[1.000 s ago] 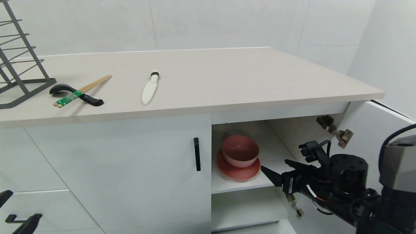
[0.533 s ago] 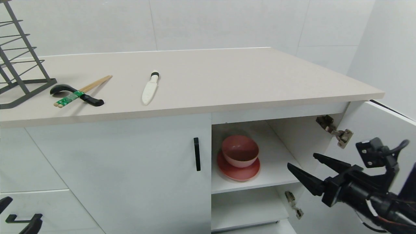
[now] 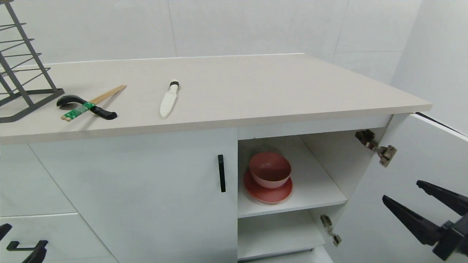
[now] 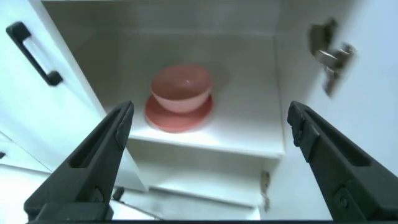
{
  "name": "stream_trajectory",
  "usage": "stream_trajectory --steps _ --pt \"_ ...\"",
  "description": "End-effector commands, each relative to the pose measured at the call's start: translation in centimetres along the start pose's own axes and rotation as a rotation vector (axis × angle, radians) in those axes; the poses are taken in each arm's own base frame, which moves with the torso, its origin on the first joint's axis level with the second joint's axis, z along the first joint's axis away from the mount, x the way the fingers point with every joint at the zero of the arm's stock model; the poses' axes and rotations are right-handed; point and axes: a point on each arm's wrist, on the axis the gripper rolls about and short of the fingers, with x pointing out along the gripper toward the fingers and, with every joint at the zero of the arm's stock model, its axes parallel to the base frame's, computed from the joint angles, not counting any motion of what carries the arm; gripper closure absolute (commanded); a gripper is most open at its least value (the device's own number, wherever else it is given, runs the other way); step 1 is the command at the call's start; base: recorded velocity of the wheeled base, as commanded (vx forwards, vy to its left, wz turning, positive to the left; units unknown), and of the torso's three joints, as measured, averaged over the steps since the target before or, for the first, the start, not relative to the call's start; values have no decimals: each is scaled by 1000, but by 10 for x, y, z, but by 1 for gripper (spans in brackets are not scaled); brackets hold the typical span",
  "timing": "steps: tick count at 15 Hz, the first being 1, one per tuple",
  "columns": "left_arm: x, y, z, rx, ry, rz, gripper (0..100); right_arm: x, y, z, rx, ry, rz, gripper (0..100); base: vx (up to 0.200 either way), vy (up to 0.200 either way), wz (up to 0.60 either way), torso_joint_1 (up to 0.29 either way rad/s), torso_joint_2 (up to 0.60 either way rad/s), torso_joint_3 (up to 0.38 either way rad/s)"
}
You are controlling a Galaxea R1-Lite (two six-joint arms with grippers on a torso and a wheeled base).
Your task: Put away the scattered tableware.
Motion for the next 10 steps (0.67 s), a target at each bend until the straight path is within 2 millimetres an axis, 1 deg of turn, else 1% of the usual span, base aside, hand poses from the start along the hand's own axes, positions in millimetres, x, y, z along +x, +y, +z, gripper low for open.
stream_trajectory --steps 1,4,5,6,8,10 --pt "-1 0 0 4 -9 17 0 -45 0 1 -8 -103 -33 0 0 0 0 0 0 0" --pt "-4 -1 -1 10 -23 30 0 -79 -1 5 -6 -179 -175 0 0 0 0 0 0 0" --pt "-4 -1 -1 12 -25 30 0 -82 -1 5 -6 -187 -182 0 0 0 0 0 0 0" --pt "-6 -1 -2 11 -26 29 0 -99 3 2 -8 -217 -238 0 0 0 0 0 0 0" --pt "-6 -1 -2 11 -27 29 0 -111 6 -5 -8 -225 -273 0 0 0 0 0 0 0" --pt "-7 -1 -2 13 -34 31 0 -117 9 -10 -8 -235 -284 0 0 0 0 0 0 0"
